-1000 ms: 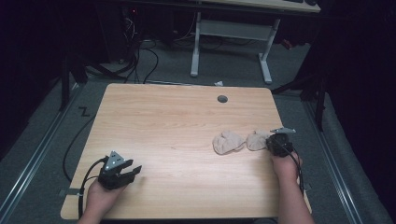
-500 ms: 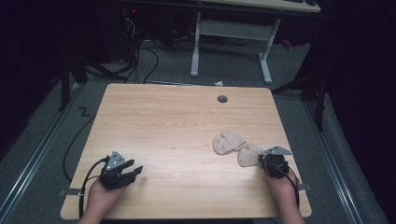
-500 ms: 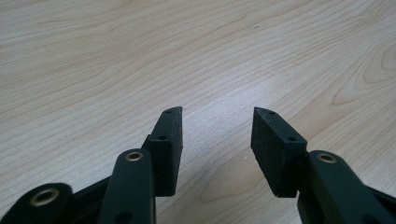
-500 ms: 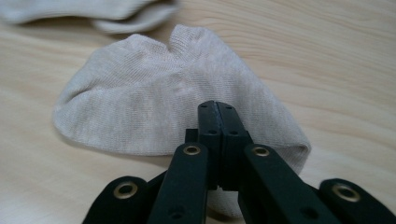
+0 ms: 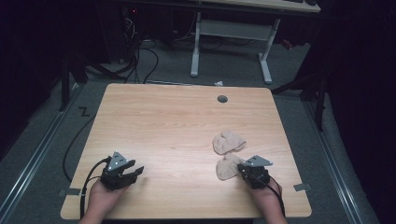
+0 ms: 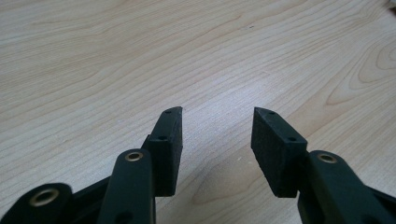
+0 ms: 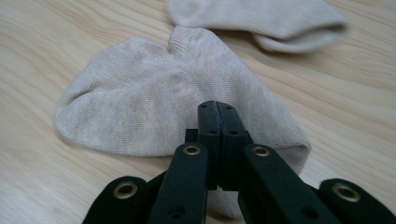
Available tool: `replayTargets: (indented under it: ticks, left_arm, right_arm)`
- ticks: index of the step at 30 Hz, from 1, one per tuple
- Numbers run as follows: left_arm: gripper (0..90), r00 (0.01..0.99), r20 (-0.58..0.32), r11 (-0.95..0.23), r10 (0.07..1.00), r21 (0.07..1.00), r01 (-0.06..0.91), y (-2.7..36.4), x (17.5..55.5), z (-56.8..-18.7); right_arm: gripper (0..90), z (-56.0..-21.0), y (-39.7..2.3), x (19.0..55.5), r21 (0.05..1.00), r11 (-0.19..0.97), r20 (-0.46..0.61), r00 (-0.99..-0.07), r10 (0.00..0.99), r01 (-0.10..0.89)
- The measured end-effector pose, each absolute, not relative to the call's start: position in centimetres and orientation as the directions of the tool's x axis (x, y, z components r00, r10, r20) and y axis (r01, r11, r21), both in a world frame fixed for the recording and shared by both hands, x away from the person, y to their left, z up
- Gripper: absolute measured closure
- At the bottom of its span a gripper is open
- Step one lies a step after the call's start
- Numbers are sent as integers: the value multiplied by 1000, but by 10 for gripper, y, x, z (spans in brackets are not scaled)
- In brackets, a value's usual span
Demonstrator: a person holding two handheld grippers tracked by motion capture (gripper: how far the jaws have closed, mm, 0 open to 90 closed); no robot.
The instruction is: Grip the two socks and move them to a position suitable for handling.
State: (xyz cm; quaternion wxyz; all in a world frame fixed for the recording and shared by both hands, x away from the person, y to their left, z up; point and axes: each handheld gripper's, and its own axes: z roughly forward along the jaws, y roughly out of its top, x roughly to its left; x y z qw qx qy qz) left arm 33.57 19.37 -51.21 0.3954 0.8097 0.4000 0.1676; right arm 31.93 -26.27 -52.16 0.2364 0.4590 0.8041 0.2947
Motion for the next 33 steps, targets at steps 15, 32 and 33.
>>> replayTargets:
  ticks: [15,32,33]
  left_arm:
    - [539,634,-40,-375,773,776,507,193,335,-511]
    - [539,637,-40,-376,770,777,504,190,334,-512]
    - [539,636,-41,-375,770,778,504,190,334,-512]
  right_arm:
    - [899,-522,-184,321,681,519,-113,-626,772,517]
    - [897,-521,-230,324,695,431,-141,-478,867,575]
    - [897,-522,-229,324,692,435,-141,-482,865,576]
